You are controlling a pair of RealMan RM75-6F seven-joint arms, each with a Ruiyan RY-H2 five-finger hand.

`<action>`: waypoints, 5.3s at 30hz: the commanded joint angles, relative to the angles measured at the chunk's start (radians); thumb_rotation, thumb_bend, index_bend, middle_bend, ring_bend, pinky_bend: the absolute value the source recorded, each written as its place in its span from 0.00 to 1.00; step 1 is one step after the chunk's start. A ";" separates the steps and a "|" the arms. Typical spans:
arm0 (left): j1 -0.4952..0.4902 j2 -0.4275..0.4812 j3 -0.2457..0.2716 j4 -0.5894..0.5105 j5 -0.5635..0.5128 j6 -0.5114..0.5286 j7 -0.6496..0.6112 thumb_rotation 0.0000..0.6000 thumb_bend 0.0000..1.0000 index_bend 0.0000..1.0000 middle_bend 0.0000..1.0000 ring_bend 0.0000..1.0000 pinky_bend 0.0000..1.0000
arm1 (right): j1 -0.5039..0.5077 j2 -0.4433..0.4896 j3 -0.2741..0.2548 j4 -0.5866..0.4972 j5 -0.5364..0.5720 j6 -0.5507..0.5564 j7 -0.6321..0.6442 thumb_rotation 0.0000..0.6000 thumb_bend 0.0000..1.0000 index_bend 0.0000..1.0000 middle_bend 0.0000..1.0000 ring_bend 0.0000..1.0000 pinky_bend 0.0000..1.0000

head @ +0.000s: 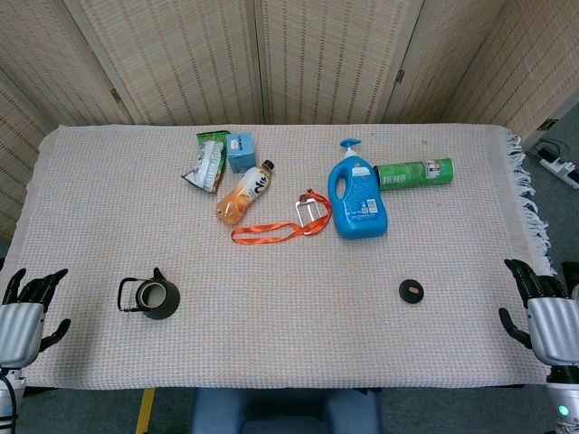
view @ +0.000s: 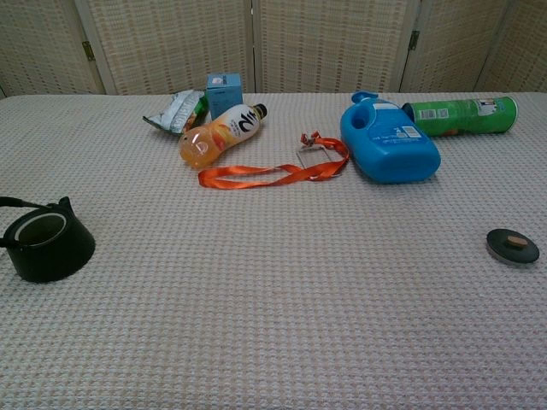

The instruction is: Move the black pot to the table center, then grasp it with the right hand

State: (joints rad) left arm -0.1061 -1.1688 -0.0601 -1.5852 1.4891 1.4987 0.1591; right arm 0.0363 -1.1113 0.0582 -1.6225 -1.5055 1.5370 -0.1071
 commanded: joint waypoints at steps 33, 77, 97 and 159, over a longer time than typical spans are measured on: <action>-0.099 -0.112 0.024 0.195 0.066 -0.115 -0.074 1.00 0.24 0.12 0.19 0.20 0.04 | -0.023 0.042 0.016 -0.026 -0.026 0.058 -0.009 1.00 0.38 0.04 0.15 0.32 0.24; -0.231 -0.395 0.031 0.624 0.147 -0.076 -0.356 1.00 0.25 0.39 0.26 0.29 0.09 | -0.042 0.042 0.025 -0.028 -0.036 0.089 0.025 1.00 0.38 0.04 0.15 0.31 0.24; -0.299 -0.354 0.049 0.491 0.214 -0.065 -0.286 1.00 0.45 0.53 0.31 0.33 0.10 | -0.041 0.038 0.028 -0.012 -0.032 0.083 0.050 1.00 0.38 0.04 0.15 0.31 0.24; -0.750 -0.576 -0.133 0.309 0.214 -0.346 -0.188 1.00 0.60 0.70 0.53 0.48 0.15 | -0.077 0.037 0.020 0.024 -0.022 0.106 0.108 1.00 0.38 0.05 0.15 0.31 0.24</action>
State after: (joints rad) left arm -0.8349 -1.7241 -0.1766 -1.2912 1.7181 1.1726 -0.0344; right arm -0.0409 -1.0744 0.0782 -1.5990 -1.5275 1.6432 0.0005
